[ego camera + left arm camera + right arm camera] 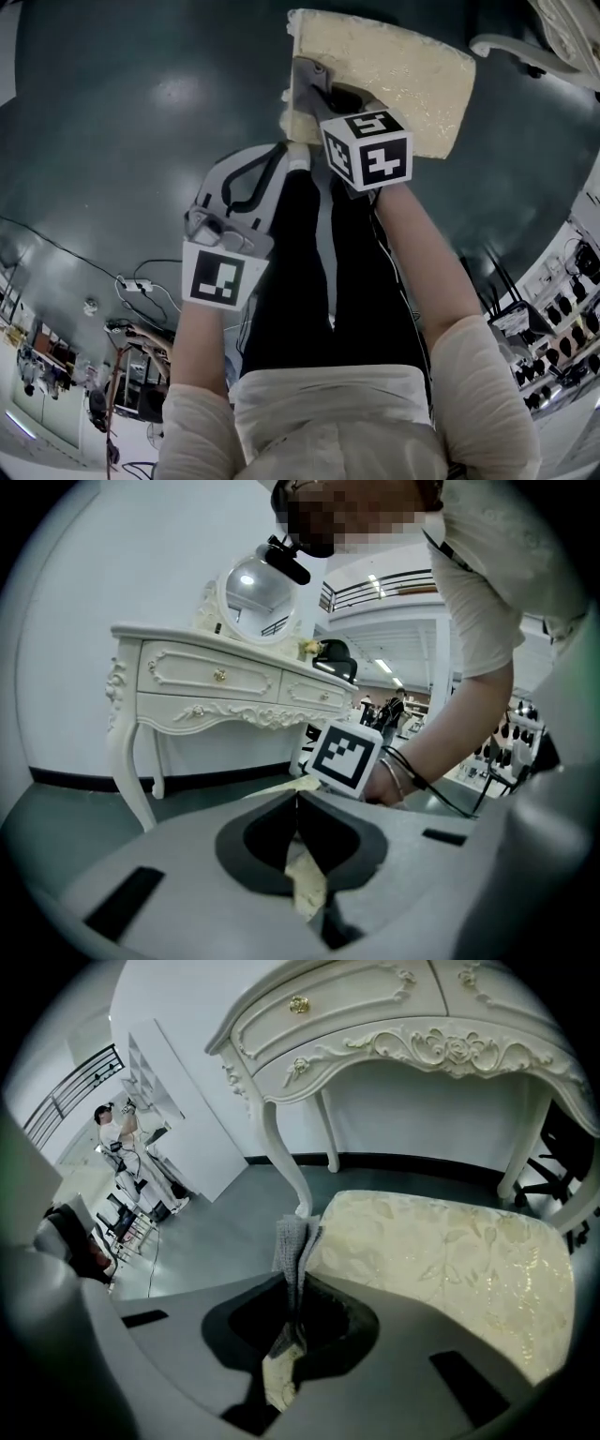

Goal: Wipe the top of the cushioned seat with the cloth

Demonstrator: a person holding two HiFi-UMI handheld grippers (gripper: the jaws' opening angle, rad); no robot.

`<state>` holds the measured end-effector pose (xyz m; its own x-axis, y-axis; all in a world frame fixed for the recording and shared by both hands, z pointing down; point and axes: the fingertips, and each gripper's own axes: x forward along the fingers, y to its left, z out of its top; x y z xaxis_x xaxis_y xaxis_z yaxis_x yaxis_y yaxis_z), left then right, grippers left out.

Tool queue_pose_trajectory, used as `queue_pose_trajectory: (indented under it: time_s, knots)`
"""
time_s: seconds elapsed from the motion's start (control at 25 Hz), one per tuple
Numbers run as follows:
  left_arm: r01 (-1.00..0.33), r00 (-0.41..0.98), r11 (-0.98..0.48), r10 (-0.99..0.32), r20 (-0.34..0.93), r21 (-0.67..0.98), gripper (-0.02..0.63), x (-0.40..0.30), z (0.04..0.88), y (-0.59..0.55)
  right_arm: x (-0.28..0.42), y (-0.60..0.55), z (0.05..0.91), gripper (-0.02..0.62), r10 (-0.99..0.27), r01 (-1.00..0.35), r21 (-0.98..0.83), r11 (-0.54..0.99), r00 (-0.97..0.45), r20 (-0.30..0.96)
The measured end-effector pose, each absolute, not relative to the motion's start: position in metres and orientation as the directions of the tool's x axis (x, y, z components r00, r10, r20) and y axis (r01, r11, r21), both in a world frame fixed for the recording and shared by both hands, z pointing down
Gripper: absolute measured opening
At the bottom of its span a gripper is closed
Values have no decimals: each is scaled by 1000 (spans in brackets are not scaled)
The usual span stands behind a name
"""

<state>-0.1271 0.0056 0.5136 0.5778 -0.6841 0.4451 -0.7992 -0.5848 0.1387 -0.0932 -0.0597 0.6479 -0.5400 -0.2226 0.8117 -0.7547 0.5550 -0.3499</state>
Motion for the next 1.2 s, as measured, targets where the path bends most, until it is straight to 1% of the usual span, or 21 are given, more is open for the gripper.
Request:
queue_pose_trajectory:
  time_s: [0.2,0.48,0.76,1.2]
  knots:
    - [-818,562,-555,-713,420,152,3,-133,509,4,-97,-64,656,28,-210,-758,-332,561,-519,828]
    - [-830,550,-533,-738,391,161,3,-122,503,-8,-78,-67,660,28,-193,-762,-341,551,-513,836]
    - [-817,564,-556,-714,414,154,3,-90,504,-13,-45,-75,661,29,-197,-769,-347,537,-513,835]
    - [-782,609,-601,-685,400,161,3,-19,499,-26,28,-82,664,28,-219,-798,-348,491,-500,838]
